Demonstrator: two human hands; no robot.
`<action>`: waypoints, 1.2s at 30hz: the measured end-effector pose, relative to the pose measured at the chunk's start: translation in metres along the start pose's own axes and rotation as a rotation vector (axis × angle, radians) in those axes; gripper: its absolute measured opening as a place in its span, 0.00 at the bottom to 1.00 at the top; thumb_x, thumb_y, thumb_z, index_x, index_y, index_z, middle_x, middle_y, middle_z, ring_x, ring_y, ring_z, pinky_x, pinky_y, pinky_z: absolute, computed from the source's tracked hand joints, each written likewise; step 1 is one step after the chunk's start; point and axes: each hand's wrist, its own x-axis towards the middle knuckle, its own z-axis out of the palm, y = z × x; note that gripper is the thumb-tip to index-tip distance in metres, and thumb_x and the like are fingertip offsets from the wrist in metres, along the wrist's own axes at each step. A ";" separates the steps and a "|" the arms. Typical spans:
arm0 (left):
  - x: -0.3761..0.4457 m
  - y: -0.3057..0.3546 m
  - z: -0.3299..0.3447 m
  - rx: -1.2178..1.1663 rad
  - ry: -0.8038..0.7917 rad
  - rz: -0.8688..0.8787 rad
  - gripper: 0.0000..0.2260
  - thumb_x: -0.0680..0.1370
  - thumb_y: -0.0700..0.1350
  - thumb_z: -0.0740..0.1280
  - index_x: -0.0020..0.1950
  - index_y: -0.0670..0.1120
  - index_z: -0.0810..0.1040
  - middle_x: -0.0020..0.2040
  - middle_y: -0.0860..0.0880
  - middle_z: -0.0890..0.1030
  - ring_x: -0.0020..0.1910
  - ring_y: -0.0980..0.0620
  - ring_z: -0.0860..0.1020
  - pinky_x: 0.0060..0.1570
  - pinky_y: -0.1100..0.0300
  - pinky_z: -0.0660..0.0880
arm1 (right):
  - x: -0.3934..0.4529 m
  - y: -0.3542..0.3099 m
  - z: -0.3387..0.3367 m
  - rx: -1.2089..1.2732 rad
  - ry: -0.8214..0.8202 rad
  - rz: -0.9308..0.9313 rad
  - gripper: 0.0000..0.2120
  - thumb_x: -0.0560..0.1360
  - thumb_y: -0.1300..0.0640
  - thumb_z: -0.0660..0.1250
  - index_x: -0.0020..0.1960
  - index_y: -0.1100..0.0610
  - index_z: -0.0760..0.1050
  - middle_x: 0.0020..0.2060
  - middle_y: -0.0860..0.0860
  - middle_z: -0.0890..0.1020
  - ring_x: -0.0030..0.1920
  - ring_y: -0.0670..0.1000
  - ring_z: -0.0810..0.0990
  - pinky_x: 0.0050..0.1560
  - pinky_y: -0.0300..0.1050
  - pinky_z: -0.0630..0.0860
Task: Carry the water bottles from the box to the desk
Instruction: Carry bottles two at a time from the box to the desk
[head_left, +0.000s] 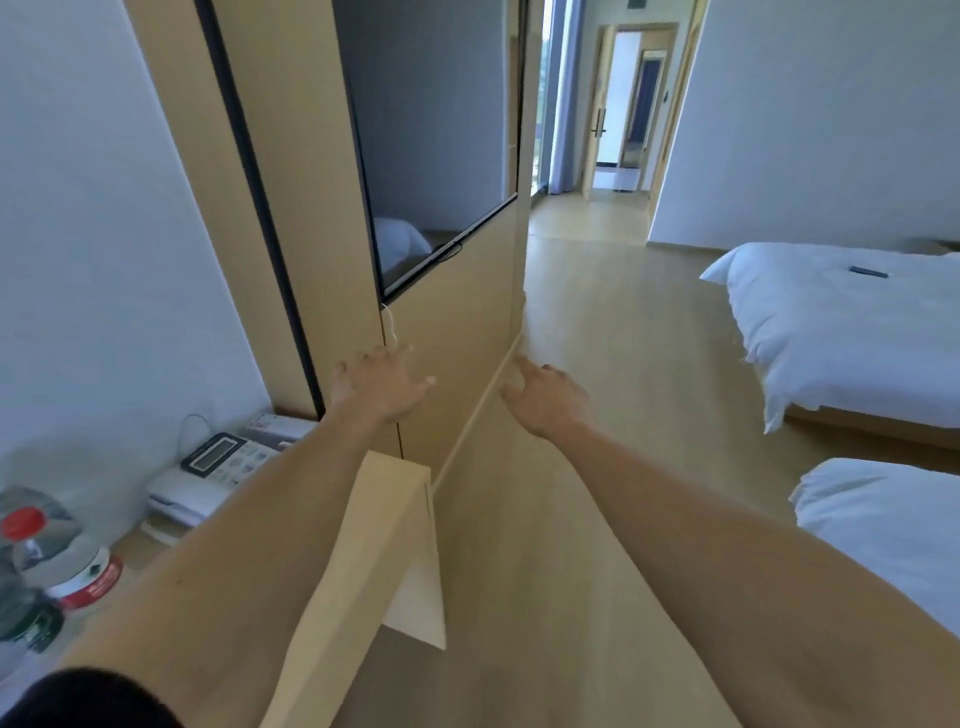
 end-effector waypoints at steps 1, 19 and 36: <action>0.005 0.021 0.003 -0.007 -0.007 0.042 0.31 0.79 0.68 0.55 0.79 0.54 0.62 0.74 0.44 0.72 0.71 0.39 0.71 0.67 0.39 0.66 | -0.004 0.019 -0.007 -0.011 0.014 0.043 0.28 0.81 0.39 0.54 0.78 0.48 0.59 0.68 0.58 0.74 0.68 0.61 0.72 0.63 0.55 0.71; 0.096 0.383 0.058 -0.011 -0.068 0.469 0.31 0.78 0.69 0.55 0.79 0.57 0.62 0.74 0.48 0.71 0.71 0.43 0.69 0.67 0.42 0.65 | -0.006 0.348 -0.118 -0.028 0.077 0.522 0.28 0.81 0.39 0.53 0.78 0.48 0.60 0.72 0.56 0.71 0.70 0.60 0.70 0.63 0.55 0.70; 0.243 0.483 0.089 -0.021 -0.199 0.388 0.27 0.82 0.62 0.54 0.81 0.57 0.58 0.77 0.47 0.65 0.75 0.42 0.64 0.73 0.46 0.57 | 0.157 0.455 -0.132 -0.122 -0.073 0.505 0.28 0.82 0.40 0.51 0.79 0.48 0.59 0.75 0.55 0.68 0.73 0.58 0.67 0.67 0.54 0.66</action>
